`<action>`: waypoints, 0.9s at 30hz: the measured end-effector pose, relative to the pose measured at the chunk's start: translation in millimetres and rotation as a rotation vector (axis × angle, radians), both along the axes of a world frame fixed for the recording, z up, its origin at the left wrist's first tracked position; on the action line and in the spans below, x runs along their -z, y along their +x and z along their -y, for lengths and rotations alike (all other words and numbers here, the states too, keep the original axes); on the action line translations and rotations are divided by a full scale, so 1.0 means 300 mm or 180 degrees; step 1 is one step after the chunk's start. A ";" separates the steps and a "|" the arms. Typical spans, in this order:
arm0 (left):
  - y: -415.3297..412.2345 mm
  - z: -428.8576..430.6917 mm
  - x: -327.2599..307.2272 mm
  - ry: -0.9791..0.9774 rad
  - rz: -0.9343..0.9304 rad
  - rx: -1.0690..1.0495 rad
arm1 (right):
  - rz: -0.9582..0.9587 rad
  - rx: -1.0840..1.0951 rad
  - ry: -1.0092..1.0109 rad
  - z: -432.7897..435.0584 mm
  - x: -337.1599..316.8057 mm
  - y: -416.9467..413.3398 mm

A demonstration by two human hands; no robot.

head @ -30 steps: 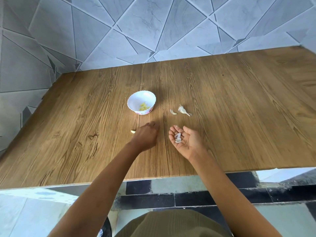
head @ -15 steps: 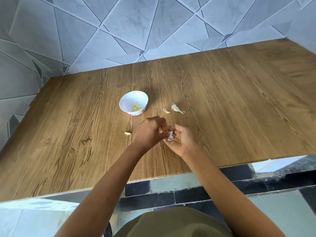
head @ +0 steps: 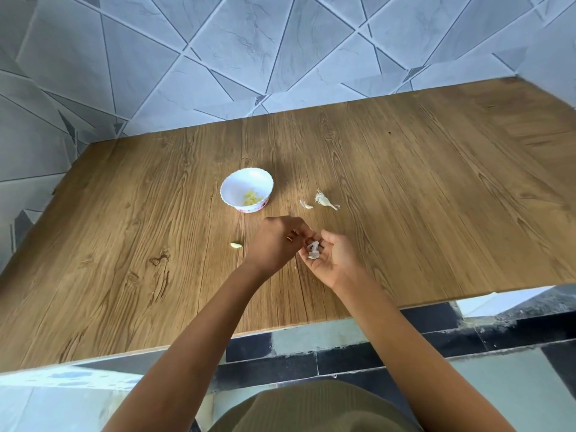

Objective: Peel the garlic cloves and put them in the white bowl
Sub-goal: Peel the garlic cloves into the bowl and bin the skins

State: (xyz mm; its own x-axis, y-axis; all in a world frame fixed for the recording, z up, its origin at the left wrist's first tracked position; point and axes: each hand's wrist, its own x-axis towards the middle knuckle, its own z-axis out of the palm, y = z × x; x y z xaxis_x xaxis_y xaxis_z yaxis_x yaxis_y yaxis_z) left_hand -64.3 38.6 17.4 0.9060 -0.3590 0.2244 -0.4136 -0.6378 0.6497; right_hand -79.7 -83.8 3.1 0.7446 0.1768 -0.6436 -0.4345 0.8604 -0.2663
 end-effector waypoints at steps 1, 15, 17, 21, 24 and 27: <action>-0.001 0.000 -0.001 -0.0123 -0.0060 -0.0051 | -0.0002 0.0027 0.0016 -0.003 0.001 0.001; -0.035 -0.097 0.048 0.1455 -0.0345 0.0373 | 0.0114 0.0285 -0.0018 0.017 -0.003 -0.030; -0.037 -0.088 0.049 0.1620 -0.0210 0.0436 | 0.0126 0.0335 -0.0037 0.022 0.000 -0.039; -0.039 -0.053 0.032 0.2265 0.0212 0.0598 | 0.0127 0.0366 -0.0062 0.028 0.005 -0.051; -0.030 -0.031 0.027 0.2361 0.0278 0.0757 | 0.0106 0.0407 -0.0071 0.029 0.008 -0.053; 0.004 -0.053 0.042 0.1850 -0.0056 0.0652 | 0.0107 0.0473 0.0030 0.033 0.006 -0.059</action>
State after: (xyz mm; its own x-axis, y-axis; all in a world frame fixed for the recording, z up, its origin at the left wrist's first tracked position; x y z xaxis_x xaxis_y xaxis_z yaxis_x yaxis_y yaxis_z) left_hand -63.0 54.5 4.8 0.8074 -0.5853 -0.0746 -0.5577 -0.7983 0.2275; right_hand -97.3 -93.7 1.3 0.7842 0.0690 -0.6167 -0.2932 0.9171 -0.2702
